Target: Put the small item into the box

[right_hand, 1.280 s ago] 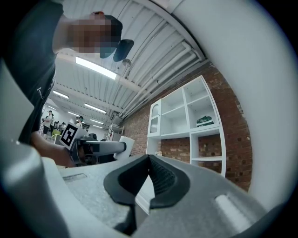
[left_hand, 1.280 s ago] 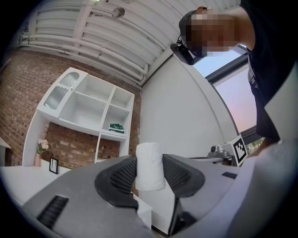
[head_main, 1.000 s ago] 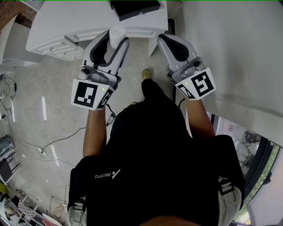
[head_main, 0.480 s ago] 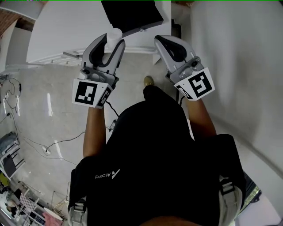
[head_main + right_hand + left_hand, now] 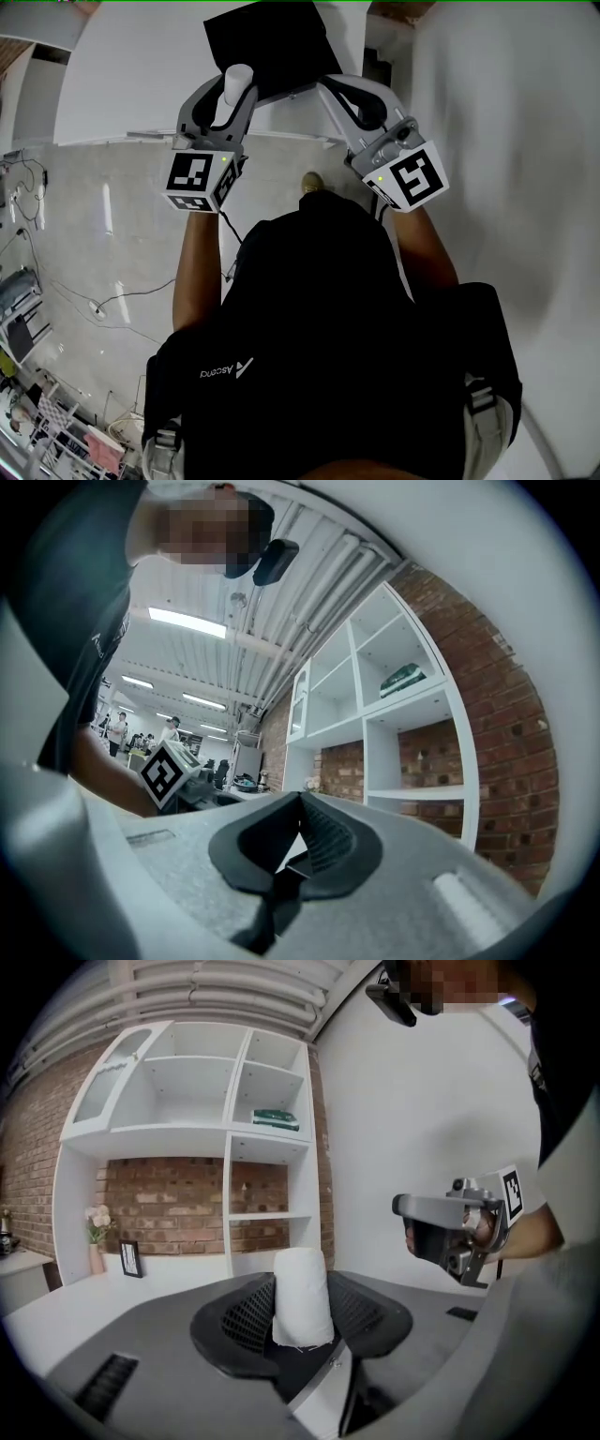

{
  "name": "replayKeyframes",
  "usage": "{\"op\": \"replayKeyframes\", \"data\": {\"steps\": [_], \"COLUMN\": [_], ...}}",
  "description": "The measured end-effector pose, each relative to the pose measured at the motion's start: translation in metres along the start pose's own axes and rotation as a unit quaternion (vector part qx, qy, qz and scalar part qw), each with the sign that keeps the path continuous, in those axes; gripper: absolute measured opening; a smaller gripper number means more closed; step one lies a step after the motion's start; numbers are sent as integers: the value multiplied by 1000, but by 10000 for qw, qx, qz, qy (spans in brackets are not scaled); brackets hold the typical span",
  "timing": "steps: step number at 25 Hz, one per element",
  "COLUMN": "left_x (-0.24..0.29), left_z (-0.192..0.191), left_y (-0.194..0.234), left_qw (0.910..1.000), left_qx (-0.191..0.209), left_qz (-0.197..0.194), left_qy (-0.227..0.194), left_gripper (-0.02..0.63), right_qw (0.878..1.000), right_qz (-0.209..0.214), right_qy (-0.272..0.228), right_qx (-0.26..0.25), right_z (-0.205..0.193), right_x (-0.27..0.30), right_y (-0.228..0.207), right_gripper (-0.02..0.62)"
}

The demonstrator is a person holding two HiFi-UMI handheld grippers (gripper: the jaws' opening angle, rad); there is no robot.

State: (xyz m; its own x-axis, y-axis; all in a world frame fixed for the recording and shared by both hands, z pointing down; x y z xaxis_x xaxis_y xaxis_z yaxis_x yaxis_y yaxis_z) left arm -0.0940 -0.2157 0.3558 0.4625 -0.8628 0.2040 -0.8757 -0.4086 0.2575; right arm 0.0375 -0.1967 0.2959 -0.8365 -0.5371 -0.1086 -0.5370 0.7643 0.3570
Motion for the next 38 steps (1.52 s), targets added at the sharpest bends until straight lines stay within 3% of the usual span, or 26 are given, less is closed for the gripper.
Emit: {"op": "replayKeyframes", "data": {"steps": [5, 10, 14, 25, 38], "left_x": [32, 48, 63, 100, 108], "left_z": [-24, -56, -76, -131, -165], "left_y": [23, 45, 56, 87, 93], "left_qw": [9974, 9871, 9732, 9305, 8792], "left_qx": [38, 61, 172, 549, 1351], "left_qz": [320, 640, 772, 904, 891], "left_qy": [639, 1463, 2159, 3507, 4482], "left_gripper": [172, 172, 172, 173, 178], "right_qw": [9998, 9992, 9987, 9993, 9989], "right_qz": [205, 246, 214, 9, -118], "right_qy": [18, 117, 206, 235, 294], "right_qx": [54, 292, 408, 283, 350], "right_z": [-20, -34, -39, -58, -67], "right_x": [14, 19, 20, 27, 26], "right_y": [-17, -14, -19, -36, -42], "right_gripper": [2, 2, 2, 2, 2]}}
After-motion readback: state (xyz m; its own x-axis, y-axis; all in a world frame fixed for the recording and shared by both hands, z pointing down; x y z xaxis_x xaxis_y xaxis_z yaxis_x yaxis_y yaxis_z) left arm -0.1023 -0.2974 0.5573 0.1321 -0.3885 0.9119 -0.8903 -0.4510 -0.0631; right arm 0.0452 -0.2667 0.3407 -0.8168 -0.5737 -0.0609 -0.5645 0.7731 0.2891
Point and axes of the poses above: the fingertips, and each gripper's own axes: x forward along the fingers, y to its left, z out of its top, the point moved 2 cm from there along -x, backward along the fingers, and after that the axes turned 15 degrees about -x, right-handed, at the moved point
